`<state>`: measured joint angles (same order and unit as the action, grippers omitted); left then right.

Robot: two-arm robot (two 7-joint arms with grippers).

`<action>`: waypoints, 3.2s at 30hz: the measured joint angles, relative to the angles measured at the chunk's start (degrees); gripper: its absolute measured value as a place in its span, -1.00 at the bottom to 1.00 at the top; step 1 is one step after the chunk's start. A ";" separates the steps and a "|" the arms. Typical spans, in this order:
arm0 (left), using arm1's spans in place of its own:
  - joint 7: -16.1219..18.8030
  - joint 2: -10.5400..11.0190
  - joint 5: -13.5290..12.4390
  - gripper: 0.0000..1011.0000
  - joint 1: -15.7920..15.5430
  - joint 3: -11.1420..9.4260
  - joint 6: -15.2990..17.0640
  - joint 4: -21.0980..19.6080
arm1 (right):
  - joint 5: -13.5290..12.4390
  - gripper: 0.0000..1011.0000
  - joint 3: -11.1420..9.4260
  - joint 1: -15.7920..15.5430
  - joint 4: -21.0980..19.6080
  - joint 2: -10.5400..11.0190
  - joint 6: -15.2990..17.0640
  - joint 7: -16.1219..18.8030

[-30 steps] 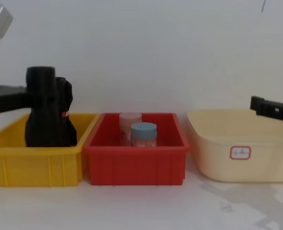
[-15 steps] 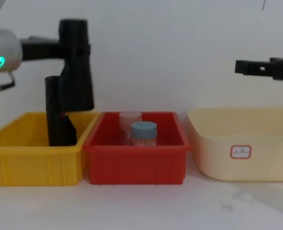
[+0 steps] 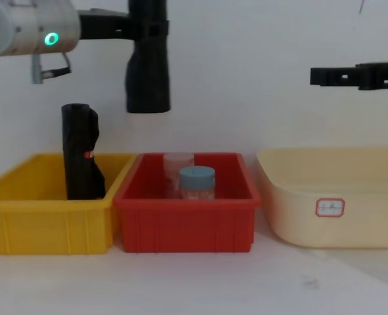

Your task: Pick up the garbage bag with the one hand and transfer it to the other hand.

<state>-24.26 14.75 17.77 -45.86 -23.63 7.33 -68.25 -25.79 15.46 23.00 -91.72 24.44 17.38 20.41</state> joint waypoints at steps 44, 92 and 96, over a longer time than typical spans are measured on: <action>-9.81 -15.91 4.14 -0.16 -11.71 -0.51 -14.55 30.28 | 5.06 0.98 5.51 2.17 3.22 -7.42 -3.01 -3.98; -15.29 -15.36 7.47 -0.16 -8.21 -2.63 -7.34 23.33 | 15.80 0.98 8.31 6.15 13.45 -10.07 -7.22 -9.41; -15.63 -15.36 7.77 -0.16 -8.24 -2.87 -7.06 23.34 | 16.33 0.98 8.29 6.85 14.98 -10.41 -7.63 -9.47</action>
<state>-39.89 -0.60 25.54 -54.09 -26.50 0.26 -44.92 -9.46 23.74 29.86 -76.74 14.03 9.75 10.94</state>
